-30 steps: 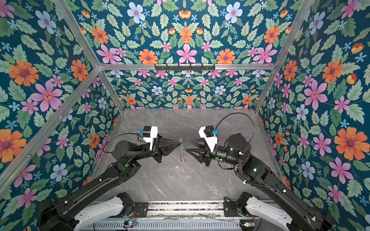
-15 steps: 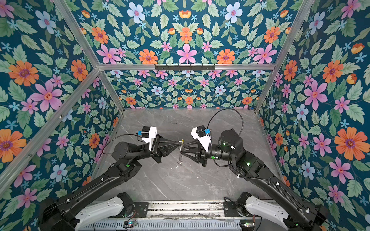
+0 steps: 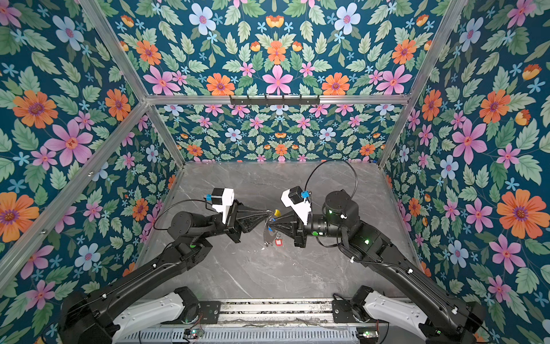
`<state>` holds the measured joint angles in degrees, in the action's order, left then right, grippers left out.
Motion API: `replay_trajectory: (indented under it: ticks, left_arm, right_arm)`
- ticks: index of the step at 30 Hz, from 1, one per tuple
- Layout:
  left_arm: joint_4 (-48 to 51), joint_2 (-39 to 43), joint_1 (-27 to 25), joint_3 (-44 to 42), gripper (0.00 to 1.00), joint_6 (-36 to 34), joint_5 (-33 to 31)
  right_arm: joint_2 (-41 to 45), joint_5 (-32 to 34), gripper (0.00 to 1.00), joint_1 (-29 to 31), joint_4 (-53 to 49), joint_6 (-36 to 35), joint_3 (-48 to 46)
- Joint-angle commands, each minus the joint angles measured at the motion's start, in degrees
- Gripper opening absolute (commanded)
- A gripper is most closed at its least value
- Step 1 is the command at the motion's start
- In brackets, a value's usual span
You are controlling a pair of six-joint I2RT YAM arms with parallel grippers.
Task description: Remove the keys from the keyring
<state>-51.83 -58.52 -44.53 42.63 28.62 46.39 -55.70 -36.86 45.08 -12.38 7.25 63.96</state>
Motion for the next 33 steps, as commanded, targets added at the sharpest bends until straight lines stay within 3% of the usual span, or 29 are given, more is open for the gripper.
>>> replay_trajectory:
  ticks: [1, 7, 20, 33]
  left_arm:
    - [-1.54, 0.63, 0.08, -0.01, 0.0, -0.2, 0.01]
    - [1.84, 1.83, 0.12, 0.33, 0.0, -2.14, 0.69]
    - [8.7, 1.75, 0.07, 2.61, 0.0, -3.76, 6.09]
    - [13.32, -0.06, 0.07, 6.42, 0.0, -1.64, 18.09]
  right_arm:
    - [0.22, -0.55, 0.0, -0.49, -3.6, -1.31, 1.56]
    - [-0.45, -5.73, 0.0, -4.91, -11.56, -2.38, 6.88]
    - [-7.05, -5.75, 0.0, -5.57, -30.45, -13.14, 21.65]
    - [-12.04, -4.97, 0.0, -6.06, -42.62, -22.7, 30.38]
